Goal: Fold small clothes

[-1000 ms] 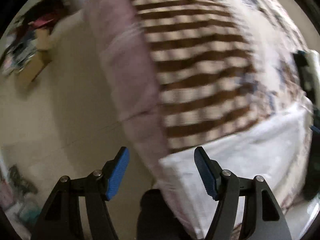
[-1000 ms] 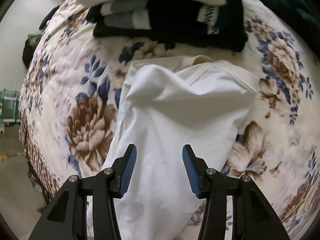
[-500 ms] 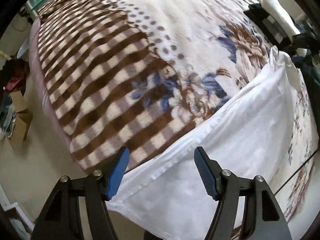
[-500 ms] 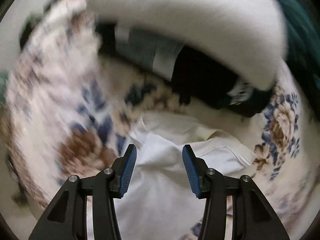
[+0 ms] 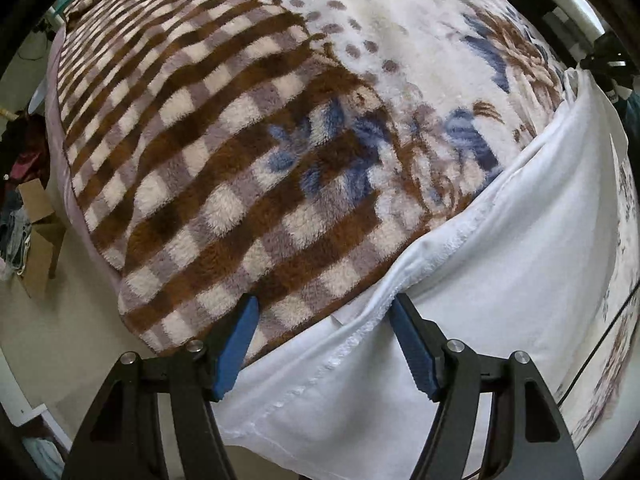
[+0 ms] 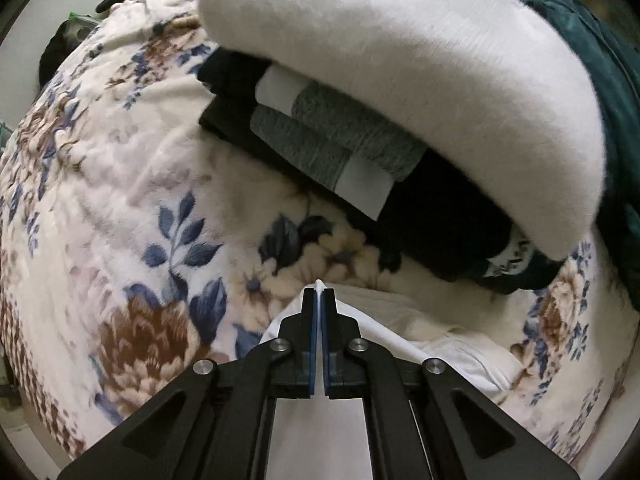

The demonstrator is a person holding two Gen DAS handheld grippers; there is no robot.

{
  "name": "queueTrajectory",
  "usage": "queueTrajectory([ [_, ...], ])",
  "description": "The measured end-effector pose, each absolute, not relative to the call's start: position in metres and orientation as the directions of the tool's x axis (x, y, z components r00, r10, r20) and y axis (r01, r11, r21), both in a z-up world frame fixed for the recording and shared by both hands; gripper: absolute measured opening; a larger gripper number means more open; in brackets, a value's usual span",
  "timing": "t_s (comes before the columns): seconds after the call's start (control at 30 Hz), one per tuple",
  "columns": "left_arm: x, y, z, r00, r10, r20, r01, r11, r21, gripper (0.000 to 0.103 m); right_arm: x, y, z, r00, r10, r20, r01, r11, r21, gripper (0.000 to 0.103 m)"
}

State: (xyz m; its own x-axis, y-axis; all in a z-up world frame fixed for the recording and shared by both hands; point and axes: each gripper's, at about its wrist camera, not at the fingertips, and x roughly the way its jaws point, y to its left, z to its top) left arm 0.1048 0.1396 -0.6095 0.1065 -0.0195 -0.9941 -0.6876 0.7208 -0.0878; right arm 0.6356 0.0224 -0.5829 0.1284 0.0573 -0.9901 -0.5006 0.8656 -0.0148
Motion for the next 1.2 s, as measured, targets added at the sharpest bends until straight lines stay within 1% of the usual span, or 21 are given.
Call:
queueTrajectory([
  [0.07, 0.11, 0.143, -0.614, 0.11, -0.035, -0.993, -0.697, 0.71, -0.102, 0.067, 0.638, 0.03, -0.596, 0.12, 0.041, -0.992, -0.506, 0.862, -0.026, 0.001],
  [0.13, 0.11, 0.149, -0.614, 0.109, -0.049, -0.993, -0.698, 0.707, -0.111, 0.067, 0.644, 0.034, -0.604, 0.093, 0.047, -0.995, -0.5, 0.866, -0.006, 0.002],
  [0.2, 0.103, 0.152, -0.611, 0.107, -0.059, -0.993, -0.701, 0.703, -0.117, 0.067, 0.654, 0.031, -0.608, 0.044, 0.1, -0.994, -0.466, 0.882, 0.068, 0.002],
  [0.27, 0.101, 0.158, -0.601, 0.121, -0.061, -0.991, -0.707, 0.696, -0.129, 0.067, 0.665, 0.016, -0.6, -0.034, 0.171, -0.985, -0.391, 0.905, 0.171, 0.015],
  [0.3, 0.102, 0.162, -0.594, 0.141, -0.061, -0.988, -0.708, 0.692, -0.143, 0.067, 0.666, 0.005, -0.59, -0.04, 0.218, -0.975, -0.354, 0.909, 0.218, 0.027],
  [0.33, 0.105, 0.165, -0.586, 0.168, -0.054, -0.984, -0.708, 0.688, -0.159, 0.067, 0.665, -0.008, -0.576, -0.028, 0.265, -0.964, -0.328, 0.908, 0.259, 0.033],
  [0.4, 0.116, 0.17, -0.572, 0.213, -0.046, -0.976, -0.701, 0.688, -0.185, 0.065, 0.656, -0.037, -0.546, 0.024, 0.301, -0.953, -0.311, 0.909, 0.279, 0.034],
  [0.47, 0.14, 0.174, -0.56, 0.267, -0.066, -0.961, -0.684, 0.689, -0.238, 0.065, 0.64, -0.073, -0.522, 0.098, 0.284, -0.954, -0.295, 0.924, 0.244, 0.034],
  [0.53, 0.184, 0.172, -0.548, 0.337, -0.099, -0.936, -0.629, 0.716, -0.303, 0.065, 0.625, -0.106, -0.515, 0.123, 0.262, -0.957, -0.253, 0.941, 0.225, 0.034],
  [0.6, 0.234, 0.165, -0.54, 0.384, -0.141, -0.913, -0.556, 0.753, -0.35, 0.065, 0.609, -0.149, -0.527, 0.098, 0.247, -0.964, -0.155, 0.961, 0.23, 0.034],
  [0.67, 0.304, 0.153, -0.534, 0.447, -0.21, -0.87, -0.454, 0.785, -0.423, 0.065, 0.601, -0.181, -0.549, 0.058, 0.252, -0.966, -0.053, 0.967, 0.249, 0.034],
  [0.7, 0.324, 0.15, -0.534, 0.458, -0.229, -0.859, -0.424, 0.793, -0.438, 0.065, 0.596, -0.195, -0.562, 0.043, 0.26, -0.965, -0.006, 0.966, 0.26, 0.034],
  [0.77, 0.394, 0.132, -0.543, 0.463, -0.299, -0.835, -0.323, 0.82, -0.472, 0.065, 0.588, -0.212, -0.585, 0.025, 0.32, -0.947, 0.065, 0.945, 0.321, 0.034],
  [0.87, 0.463, 0.112, -0.563, 0.418, -0.301, -0.857, -0.249, 0.87, -0.426, 0.065, 0.584, -0.218, -0.606, 0.032, 0.387, -0.922, 0.088, 0.917, 0.388, 0.034],
  [0.97, 0.519, 0.101, -0.59, 0.35, -0.25, -0.903, -0.211, 0.918, -0.336, 0.065, 0.591, -0.212, -0.623, 0.04, 0.436, -0.899, 0.055, 0.897, 0.438, 0.034],
  [1.0, 0.532, 0.1, -0.598, 0.327, -0.234, -0.916, -0.21, 0.927, -0.312, 0.065, 0.593, -0.211, -0.627, 0.043, 0.429, -0.902, 0.049, 0.901, 0.431, 0.034],
  [1.03, 0.545, 0.102, -0.607, 0.296, -0.205, -0.933, -0.218, 0.936, -0.275, 0.065, 0.598, -0.211, -0.633, 0.051, 0.389, -0.92, 0.044, 0.919, 0.391, 0.034],
  [1.07, 0.551, 0.103, -0.612, 0.277, -0.19, -0.942, -0.217, 0.942, -0.254, 0.066, 0.603, -0.217, -0.639, 0.075, 0.314, -0.946, 0.063, 0.946, 0.319, 0.034],
  [1.1, 0.554, 0.105, -0.615, 0.262, -0.181, -0.948, -0.218, 0.946, -0.241, 0.067, 0.607, -0.223, -0.644, 0.081, 0.293, -0.953, 0.087, 0.95, 0.3, 0.034],
  [1.13, 0.558, 0.106, -0.616, 0.256, -0.177, -0.95, -0.217, 0.948, -0.235, 0.067, 0.61, -0.23, -0.649, 0.077, 0.302, -0.95, 0.118, 0.944, 0.31, 0.034],
  [1.2, 0.559, 0.105, -0.612, 0.249, -0.17, -0.953, -0.199, 0.954, -0.223, 0.067, 0.614, -0.244, -0.654, 0.051, 0.386, -0.921, 0.172, 0.905, 0.389, 0.034],
])
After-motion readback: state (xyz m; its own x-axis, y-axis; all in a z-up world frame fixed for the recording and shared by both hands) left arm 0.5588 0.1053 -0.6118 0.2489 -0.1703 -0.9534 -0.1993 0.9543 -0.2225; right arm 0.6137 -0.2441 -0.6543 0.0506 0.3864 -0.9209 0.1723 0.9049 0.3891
